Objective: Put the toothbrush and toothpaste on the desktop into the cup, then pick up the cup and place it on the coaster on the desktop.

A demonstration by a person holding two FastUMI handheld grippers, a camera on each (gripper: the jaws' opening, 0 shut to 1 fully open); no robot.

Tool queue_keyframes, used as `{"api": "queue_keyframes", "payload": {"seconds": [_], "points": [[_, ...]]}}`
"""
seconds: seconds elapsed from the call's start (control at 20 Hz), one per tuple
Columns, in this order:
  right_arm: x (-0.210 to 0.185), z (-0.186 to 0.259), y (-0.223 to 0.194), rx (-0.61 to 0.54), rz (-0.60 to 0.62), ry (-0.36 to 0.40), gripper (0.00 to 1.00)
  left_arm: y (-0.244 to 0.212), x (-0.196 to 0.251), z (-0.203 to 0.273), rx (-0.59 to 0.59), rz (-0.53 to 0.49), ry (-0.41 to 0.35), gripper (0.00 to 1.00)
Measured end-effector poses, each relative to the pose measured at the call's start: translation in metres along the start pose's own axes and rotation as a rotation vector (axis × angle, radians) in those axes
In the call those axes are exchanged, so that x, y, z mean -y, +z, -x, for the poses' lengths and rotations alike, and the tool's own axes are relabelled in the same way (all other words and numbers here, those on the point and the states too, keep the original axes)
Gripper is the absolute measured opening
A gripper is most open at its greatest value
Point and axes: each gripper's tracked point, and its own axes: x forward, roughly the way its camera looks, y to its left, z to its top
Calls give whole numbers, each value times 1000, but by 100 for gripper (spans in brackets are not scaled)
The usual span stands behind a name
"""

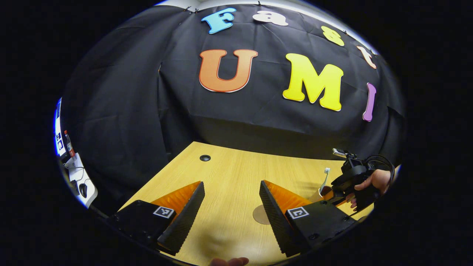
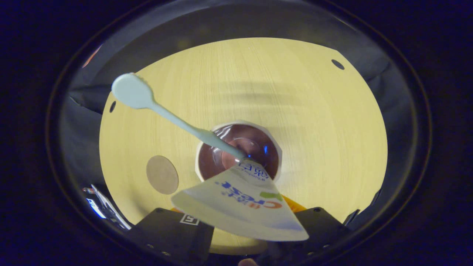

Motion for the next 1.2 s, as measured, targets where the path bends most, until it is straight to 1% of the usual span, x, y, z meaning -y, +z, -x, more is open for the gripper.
{"api": "queue_keyframes", "payload": {"seconds": [0.1,0.35,0.5,1.0,1.2], "points": [[-2,-3,0,-15,-25,2,59,-1,1,-1,-10,-2,-4,95],[0,-14,3,-33,-36,3,59,-4,6,-2,-18,-5,-18,95],[-3,-19,2,-44,-22,4,59,-6,6,-4,-33,-4,-20,95],[-2,-14,-4,-48,31,55,61,-13,8,-3,-55,20,-26,95],[-17,-4,-8,-31,51,87,61,-15,4,1,-56,29,-18,95]]}}
